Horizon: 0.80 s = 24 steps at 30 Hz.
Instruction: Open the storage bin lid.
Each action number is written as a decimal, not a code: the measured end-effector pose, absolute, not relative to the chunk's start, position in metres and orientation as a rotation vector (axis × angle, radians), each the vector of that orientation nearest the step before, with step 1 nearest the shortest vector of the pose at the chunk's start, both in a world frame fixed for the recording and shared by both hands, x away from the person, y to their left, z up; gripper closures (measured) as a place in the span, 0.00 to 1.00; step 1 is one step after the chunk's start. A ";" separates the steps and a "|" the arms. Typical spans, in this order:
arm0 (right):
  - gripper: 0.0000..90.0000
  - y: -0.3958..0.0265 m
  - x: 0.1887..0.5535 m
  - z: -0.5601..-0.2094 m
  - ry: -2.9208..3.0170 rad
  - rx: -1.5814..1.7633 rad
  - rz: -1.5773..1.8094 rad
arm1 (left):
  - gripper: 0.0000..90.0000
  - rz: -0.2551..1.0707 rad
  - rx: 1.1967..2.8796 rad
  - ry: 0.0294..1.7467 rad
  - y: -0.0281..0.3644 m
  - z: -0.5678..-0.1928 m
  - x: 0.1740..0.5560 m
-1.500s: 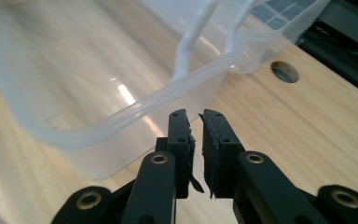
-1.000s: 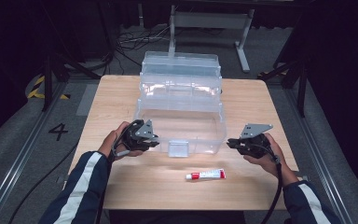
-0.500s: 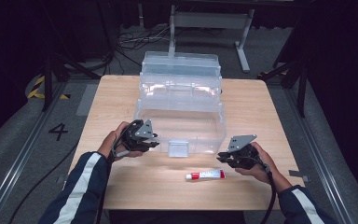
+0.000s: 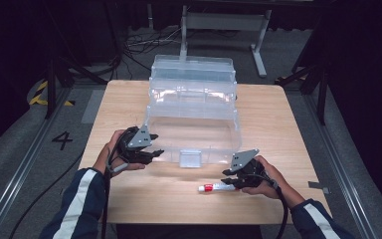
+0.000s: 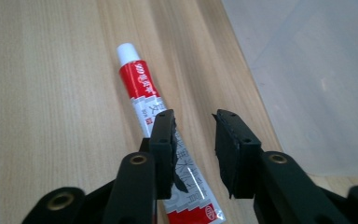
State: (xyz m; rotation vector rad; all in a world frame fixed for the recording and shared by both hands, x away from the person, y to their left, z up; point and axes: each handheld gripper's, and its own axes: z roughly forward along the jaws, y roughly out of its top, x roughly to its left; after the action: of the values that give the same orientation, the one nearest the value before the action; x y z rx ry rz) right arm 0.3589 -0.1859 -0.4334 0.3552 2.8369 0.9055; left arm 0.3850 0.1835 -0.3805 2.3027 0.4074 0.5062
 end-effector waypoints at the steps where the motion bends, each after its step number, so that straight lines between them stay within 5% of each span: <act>1: 0.75 -0.186 0.359 -0.433 2.837 0.355 0.906 | 0.48 0.506 2.303 0.407 0.183 -0.381 0.385; 15: 0.64 -0.165 0.357 -0.438 2.951 0.233 0.777 | 0.34 0.562 2.319 0.577 0.223 -0.404 0.356; 24: 0.63 -0.153 0.359 -0.444 3.009 0.168 0.686 | 0.28 0.475 2.418 0.681 0.241 -0.447 0.355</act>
State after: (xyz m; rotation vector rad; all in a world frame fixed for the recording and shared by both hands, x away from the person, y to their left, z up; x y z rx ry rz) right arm 0.3589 -0.1531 -0.4439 0.1680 3.0095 0.6863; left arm 0.3554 0.2411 -0.4474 2.4185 0.6811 0.4751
